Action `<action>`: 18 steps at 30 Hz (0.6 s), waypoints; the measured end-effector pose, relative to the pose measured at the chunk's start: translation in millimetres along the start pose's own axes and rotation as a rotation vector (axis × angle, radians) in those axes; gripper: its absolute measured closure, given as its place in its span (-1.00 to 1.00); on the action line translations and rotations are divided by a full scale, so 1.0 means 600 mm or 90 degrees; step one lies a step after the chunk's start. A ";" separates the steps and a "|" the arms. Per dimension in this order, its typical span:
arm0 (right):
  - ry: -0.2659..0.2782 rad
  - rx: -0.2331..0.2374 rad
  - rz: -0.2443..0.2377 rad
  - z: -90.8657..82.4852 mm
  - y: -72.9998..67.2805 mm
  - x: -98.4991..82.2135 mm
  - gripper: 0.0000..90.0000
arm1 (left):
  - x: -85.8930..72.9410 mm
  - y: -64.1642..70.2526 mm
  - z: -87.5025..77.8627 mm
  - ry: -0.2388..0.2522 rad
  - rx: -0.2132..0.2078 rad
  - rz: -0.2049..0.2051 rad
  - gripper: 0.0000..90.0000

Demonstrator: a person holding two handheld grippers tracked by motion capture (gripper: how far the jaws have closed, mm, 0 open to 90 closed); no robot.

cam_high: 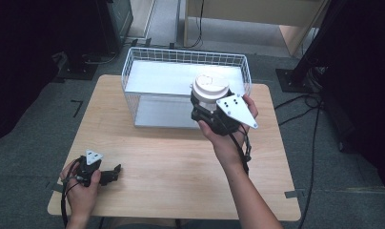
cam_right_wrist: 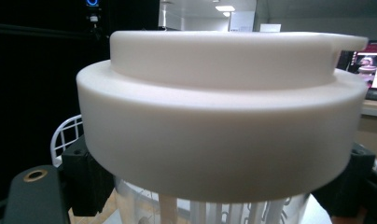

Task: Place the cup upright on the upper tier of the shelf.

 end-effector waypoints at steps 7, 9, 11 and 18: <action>-0.001 -0.017 -0.010 0.032 0.009 0.011 -0.65 | 0.000 0.000 0.000 0.000 0.000 0.000 -0.95; 0.003 -0.023 -0.013 0.042 0.010 0.015 -0.65 | 0.000 0.000 0.000 0.000 0.000 0.000 -0.95; 0.005 -0.023 -0.011 0.051 0.011 0.019 -0.65 | 0.000 0.000 0.000 0.000 0.000 0.000 -0.95; -0.001 -0.041 -0.020 0.100 0.019 0.021 -0.65 | 0.000 0.000 -0.001 -0.002 -0.001 0.000 -0.95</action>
Point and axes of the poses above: each handheld gripper's, and its own axes: z roughly forward along the jaws, x roughly out of its top, y roughly to its right, the point moved 5 cm from there along z, roughly forward along the jaws, and after that the axes turned 9 degrees about -z, right-handed, at the moved point
